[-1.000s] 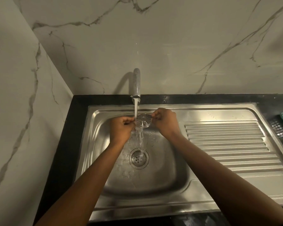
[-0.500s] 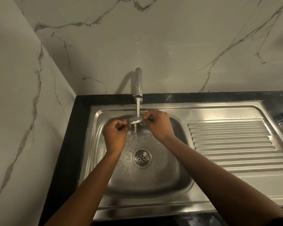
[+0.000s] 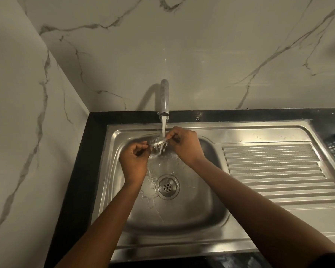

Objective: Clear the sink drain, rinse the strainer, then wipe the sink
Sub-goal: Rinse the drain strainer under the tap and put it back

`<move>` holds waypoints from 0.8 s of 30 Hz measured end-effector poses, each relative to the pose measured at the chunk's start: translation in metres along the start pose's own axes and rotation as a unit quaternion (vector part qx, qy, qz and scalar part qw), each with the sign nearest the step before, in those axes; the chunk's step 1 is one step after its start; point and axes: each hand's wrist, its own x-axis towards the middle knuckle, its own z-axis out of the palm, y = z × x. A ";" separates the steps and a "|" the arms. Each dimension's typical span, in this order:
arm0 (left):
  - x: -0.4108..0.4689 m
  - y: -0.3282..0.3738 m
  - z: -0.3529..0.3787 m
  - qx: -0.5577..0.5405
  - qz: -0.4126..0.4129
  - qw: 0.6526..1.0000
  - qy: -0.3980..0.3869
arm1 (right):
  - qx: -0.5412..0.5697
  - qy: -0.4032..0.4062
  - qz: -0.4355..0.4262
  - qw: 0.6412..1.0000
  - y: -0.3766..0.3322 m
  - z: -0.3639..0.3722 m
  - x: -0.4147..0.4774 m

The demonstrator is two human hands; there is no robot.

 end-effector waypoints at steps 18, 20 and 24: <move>0.003 0.017 0.019 -0.009 0.004 0.994 -0.113 | 0.055 0.019 0.132 0.990 0.025 -0.025 -0.012; 0.004 0.018 0.021 -0.018 -0.013 0.992 -0.126 | 0.071 0.015 0.161 0.984 0.030 -0.027 -0.013; 0.003 0.015 0.021 -0.021 -0.040 0.989 -0.144 | 0.083 0.005 0.178 0.981 0.031 -0.027 -0.015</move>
